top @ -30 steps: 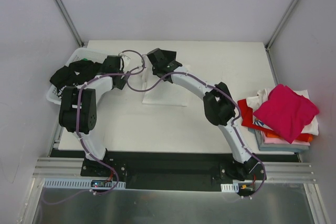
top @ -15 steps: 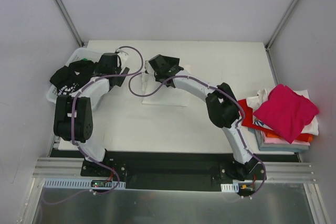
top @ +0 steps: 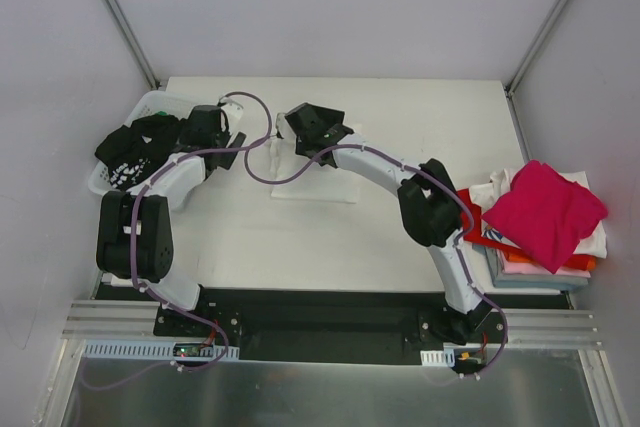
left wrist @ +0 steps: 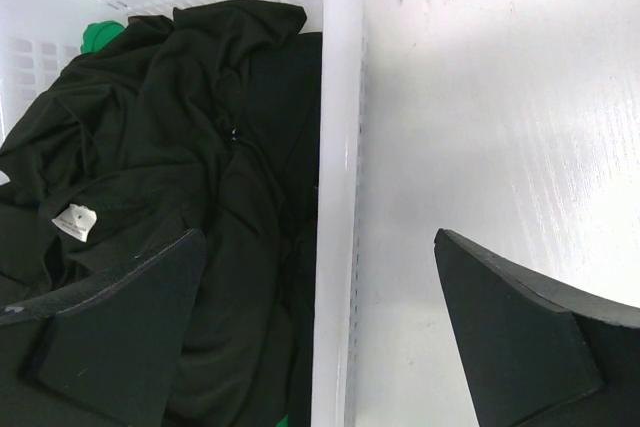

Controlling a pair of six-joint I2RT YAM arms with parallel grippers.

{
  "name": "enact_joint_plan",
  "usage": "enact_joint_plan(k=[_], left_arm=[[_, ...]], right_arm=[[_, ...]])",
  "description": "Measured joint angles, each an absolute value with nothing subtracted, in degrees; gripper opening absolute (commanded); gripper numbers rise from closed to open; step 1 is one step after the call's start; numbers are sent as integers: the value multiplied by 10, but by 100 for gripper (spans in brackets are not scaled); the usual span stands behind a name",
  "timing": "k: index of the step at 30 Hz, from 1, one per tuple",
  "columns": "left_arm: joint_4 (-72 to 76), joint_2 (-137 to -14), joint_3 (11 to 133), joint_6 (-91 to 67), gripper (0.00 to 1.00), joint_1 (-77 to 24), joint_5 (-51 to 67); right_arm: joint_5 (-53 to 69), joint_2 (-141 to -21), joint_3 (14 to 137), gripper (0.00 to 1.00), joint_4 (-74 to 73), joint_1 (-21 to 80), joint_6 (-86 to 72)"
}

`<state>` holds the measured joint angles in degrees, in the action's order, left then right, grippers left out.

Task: Fold and stack the t-shirts
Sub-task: Smooth out wrinkles on the folded tshirt

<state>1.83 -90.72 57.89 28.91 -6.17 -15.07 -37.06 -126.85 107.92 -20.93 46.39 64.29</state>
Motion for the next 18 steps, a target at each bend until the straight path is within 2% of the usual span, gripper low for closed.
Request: enact_joint_plan(k=[18], left_arm=[[10,-902,564,289,99,-62,-150]], right_arm=[[-344,-1373,1125,85,-212,437,669]])
